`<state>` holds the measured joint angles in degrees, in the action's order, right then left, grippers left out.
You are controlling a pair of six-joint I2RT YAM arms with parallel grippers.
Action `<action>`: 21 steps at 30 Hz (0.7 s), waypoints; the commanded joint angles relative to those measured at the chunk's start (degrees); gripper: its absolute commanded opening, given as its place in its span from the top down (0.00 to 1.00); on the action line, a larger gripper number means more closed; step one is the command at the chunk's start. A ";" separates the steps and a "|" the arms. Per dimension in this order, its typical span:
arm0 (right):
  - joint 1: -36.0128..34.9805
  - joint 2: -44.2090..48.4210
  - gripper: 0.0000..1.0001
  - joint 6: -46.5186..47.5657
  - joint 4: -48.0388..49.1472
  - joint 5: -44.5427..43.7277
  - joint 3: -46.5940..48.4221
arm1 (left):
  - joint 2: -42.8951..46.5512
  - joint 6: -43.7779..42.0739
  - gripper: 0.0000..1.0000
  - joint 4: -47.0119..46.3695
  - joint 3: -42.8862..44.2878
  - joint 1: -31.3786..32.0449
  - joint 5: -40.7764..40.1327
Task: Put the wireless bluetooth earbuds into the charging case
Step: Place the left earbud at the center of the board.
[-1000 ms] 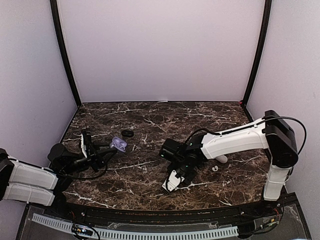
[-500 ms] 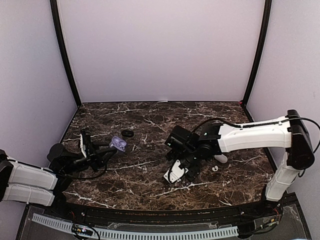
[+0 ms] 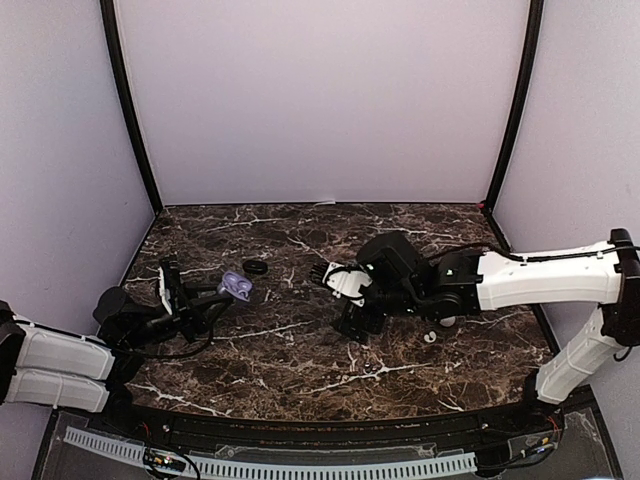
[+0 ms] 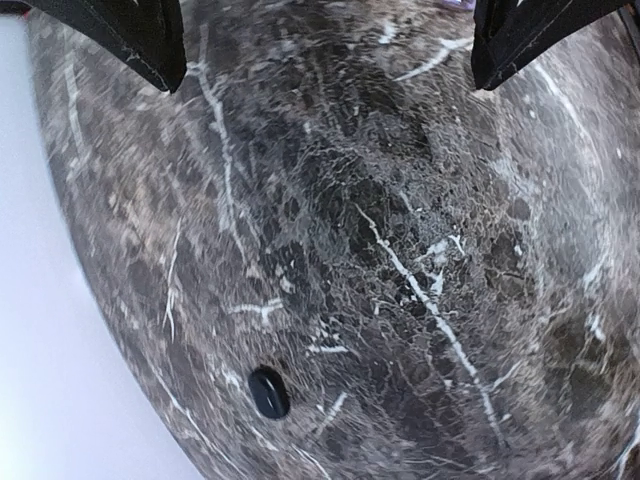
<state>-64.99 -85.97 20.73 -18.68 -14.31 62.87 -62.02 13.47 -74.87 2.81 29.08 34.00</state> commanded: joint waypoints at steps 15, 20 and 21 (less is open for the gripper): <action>0.31 2.95 0.59 -48.01 0.93 6.36 -15.56 | -0.38 -1.30 0.83 -0.35 -0.55 -0.27 0.14; 0.00 2.20 0.63 -61.77 -6.92 5.27 -14.68 | -0.93 -1.65 0.83 -0.36 -0.44 -0.30 0.29; -0.27 2.01 0.67 -66.60 -7.93 5.32 -14.58 | -1.01 -1.66 0.83 -0.44 -0.44 -0.32 0.33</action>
<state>-64.73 -83.85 -30.50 -20.05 -8.78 46.57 -62.81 12.64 -74.83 2.81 29.08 34.00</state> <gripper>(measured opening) 0.371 0.289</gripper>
